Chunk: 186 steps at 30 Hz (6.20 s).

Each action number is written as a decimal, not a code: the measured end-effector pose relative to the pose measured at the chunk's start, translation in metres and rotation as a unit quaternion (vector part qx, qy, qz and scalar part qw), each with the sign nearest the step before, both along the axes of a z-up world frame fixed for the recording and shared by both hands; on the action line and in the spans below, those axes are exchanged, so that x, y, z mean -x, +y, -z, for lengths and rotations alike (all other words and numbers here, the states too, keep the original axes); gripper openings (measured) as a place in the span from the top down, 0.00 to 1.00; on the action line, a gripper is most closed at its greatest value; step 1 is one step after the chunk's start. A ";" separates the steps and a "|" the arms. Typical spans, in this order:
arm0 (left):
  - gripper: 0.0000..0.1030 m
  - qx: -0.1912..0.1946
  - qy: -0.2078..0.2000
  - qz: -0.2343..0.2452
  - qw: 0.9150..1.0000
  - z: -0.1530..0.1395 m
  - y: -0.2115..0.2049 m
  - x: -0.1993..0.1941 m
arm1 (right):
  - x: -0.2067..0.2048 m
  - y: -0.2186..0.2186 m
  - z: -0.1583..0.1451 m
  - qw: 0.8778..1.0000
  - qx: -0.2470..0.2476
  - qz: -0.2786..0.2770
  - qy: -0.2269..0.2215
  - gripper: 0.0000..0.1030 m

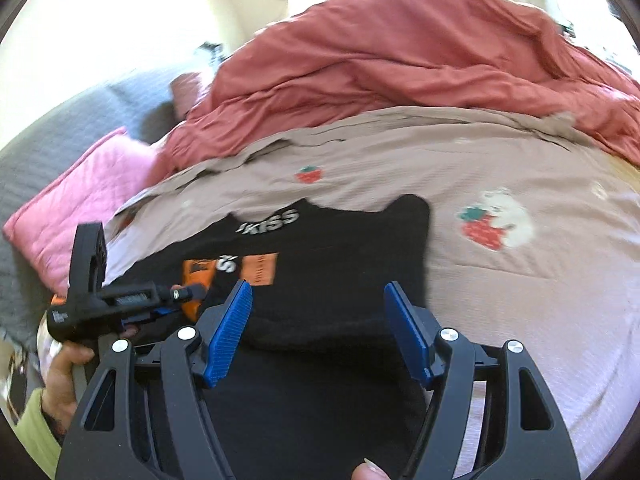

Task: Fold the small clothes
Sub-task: 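Grasp the folded orange cuff with the left gripper, straighten it, release, then move the left gripper to the other sleeve's orange cuff, then grasp the cuff with the left gripper, fold the sleeve across the body, release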

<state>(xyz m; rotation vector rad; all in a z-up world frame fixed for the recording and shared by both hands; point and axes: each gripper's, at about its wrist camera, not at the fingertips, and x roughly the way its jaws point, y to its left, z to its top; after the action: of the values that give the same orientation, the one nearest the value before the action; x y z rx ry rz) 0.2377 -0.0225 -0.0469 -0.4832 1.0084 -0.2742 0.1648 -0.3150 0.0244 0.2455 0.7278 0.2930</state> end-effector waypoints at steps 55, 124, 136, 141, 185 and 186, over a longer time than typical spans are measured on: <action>0.68 -0.135 -0.046 -0.016 0.990 0.001 0.042 0.017 | -0.099 0.072 0.082 0.986 0.105 -0.029 0.123 0.28; 0.09 -0.232 -0.077 -0.301 0.922 -0.073 0.221 0.161 | 0.032 0.263 -0.020 0.966 0.078 -0.245 -0.032 0.04; 0.09 -0.189 -0.043 -0.388 0.901 -0.052 0.279 0.178 | 0.037 0.321 -0.014 0.953 0.079 -0.291 -0.030 0.04; 0.09 -0.162 -0.031 -0.420 0.892 -0.045 0.298 0.189 | 0.037 0.343 -0.005 0.946 0.087 -0.311 -0.023 0.04; 0.96 -0.118 -0.217 -0.185 0.951 -0.109 0.130 0.124 | -0.007 0.100 0.023 0.998 0.004 -0.040 0.054 0.04; 0.96 -0.117 -0.210 -0.169 0.956 -0.105 0.114 0.116 | -0.007 0.094 0.023 0.998 0.001 -0.033 0.056 0.04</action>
<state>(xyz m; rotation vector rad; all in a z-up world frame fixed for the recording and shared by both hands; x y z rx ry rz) 0.1214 0.0919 0.0582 -0.3523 0.5214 0.0518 0.1715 -0.2211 0.0011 0.2374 0.8484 0.3438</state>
